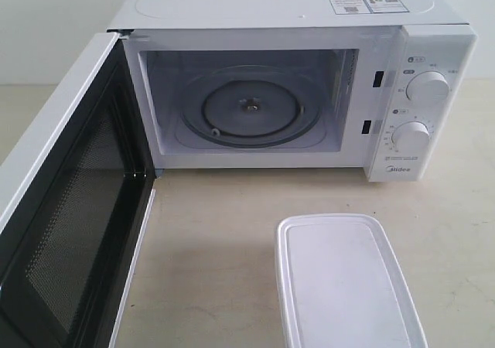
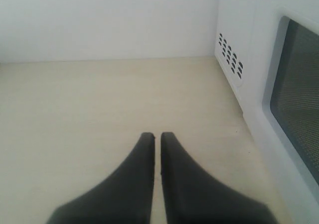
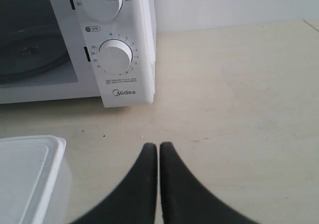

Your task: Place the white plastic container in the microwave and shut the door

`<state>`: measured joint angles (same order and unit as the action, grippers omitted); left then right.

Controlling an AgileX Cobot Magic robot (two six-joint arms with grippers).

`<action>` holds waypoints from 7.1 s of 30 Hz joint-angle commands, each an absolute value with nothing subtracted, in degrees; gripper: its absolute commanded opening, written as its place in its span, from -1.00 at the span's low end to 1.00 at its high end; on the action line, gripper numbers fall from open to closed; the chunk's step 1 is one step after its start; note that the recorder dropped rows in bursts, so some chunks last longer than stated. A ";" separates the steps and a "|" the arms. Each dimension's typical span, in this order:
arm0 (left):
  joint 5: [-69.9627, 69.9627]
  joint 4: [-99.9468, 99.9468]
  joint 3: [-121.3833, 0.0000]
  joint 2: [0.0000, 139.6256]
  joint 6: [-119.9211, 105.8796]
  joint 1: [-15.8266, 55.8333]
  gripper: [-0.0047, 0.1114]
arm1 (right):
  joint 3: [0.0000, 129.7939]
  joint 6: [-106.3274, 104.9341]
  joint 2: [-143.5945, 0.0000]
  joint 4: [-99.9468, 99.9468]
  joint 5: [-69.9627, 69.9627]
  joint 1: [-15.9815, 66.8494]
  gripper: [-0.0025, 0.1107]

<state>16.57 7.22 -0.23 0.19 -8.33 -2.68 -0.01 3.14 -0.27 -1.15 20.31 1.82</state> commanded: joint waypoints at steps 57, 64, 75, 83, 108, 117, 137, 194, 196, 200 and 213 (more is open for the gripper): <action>16.52 7.06 0.00 0.00 -7.94 -2.80 -0.84 | 53.92 0.00 -59.40 -17.67 44.53 1.93 -0.96; 16.52 7.06 0.00 0.00 -7.94 -2.80 -0.84 | 54.45 -11.56 -61.35 -27.36 55.20 1.83 -0.96; 16.52 7.06 0.00 0.00 -7.94 -2.80 -0.84 | 53.51 -28.89 -62.01 -49.03 62.40 1.71 -0.96; 16.52 7.06 0.00 0.00 -7.94 -2.80 -0.84 | 44.62 -40.05 -65.26 -63.12 66.02 -5.81 -0.96; 16.52 7.06 0.00 0.00 -8.06 -2.80 -0.84 | 24.62 -63.34 -84.16 -72.98 69.96 -22.44 -0.93; 16.52 7.06 0.00 0.00 -8.06 -2.80 -0.84 | 23.84 -57.92 -86.65 -65.22 61.03 -20.80 -0.18; 16.52 7.06 0.00 0.00 -8.06 -2.80 -0.84 | 25.85 -61.92 -90.73 -69.93 55.53 -15.78 -0.18; 16.52 7.06 0.00 0.00 -8.06 -2.80 -0.84 | 27.14 -63.62 -91.31 -73.00 57.61 -10.17 -0.96; 16.52 7.06 0.00 0.00 -8.06 -2.80 -0.84 | 26.45 -63.72 -89.87 -74.29 57.61 -10.17 -0.96; 16.52 7.06 0.00 0.00 -8.06 -2.80 -0.84 | 24.54 -65.16 -88.03 -76.96 57.61 -10.17 -0.96; 16.52 7.06 0.00 0.00 -8.06 -2.80 -0.84 | 19.33 -69.47 -80.12 -87.08 58.70 -10.17 -0.96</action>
